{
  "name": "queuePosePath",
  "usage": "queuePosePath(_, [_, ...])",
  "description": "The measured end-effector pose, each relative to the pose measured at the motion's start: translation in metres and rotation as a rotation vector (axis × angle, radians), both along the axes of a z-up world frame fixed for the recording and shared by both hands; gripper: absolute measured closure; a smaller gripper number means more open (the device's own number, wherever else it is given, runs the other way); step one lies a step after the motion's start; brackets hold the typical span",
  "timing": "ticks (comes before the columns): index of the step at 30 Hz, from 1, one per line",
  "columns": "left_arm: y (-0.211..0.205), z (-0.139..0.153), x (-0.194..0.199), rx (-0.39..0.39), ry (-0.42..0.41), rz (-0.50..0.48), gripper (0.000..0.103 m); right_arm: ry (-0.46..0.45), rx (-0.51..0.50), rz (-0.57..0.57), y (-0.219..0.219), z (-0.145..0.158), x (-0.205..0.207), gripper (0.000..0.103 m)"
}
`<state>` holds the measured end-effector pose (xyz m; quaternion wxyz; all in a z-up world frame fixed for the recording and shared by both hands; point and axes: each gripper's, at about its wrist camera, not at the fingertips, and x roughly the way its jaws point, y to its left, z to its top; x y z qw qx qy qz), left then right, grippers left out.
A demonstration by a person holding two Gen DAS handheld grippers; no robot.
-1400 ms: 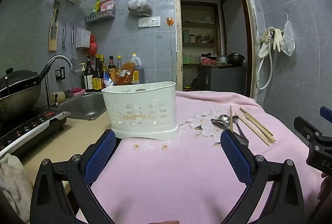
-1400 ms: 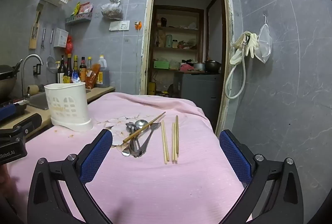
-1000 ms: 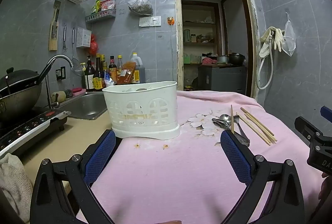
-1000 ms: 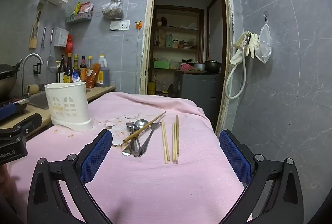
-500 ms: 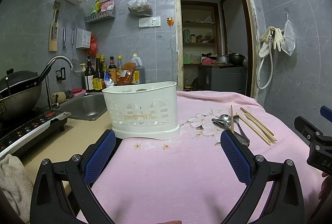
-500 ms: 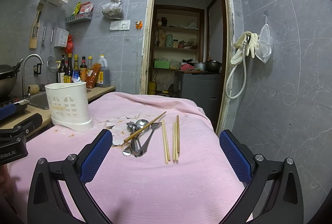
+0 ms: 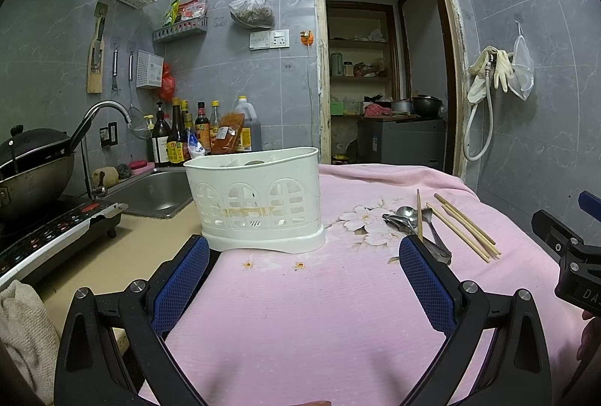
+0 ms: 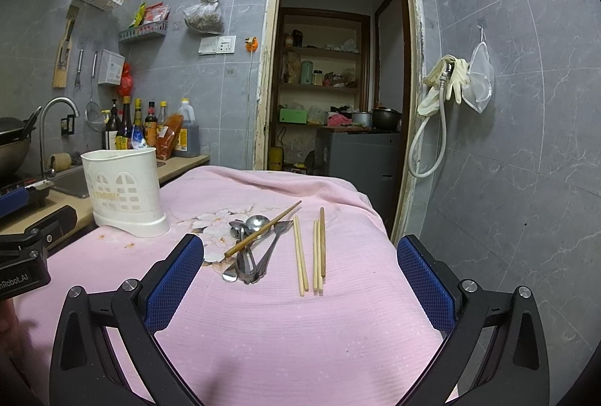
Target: Organize utensils
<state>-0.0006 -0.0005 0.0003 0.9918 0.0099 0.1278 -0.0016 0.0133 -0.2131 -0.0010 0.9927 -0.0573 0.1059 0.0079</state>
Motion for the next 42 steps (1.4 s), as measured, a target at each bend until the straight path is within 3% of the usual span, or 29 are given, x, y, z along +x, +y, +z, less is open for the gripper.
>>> queuePosePath(42, [-0.0074,0.0002,0.0035,0.003,0.005,-0.002,0.004,0.003,0.001,0.001,0.0001,-0.0010,0.0013,0.000])
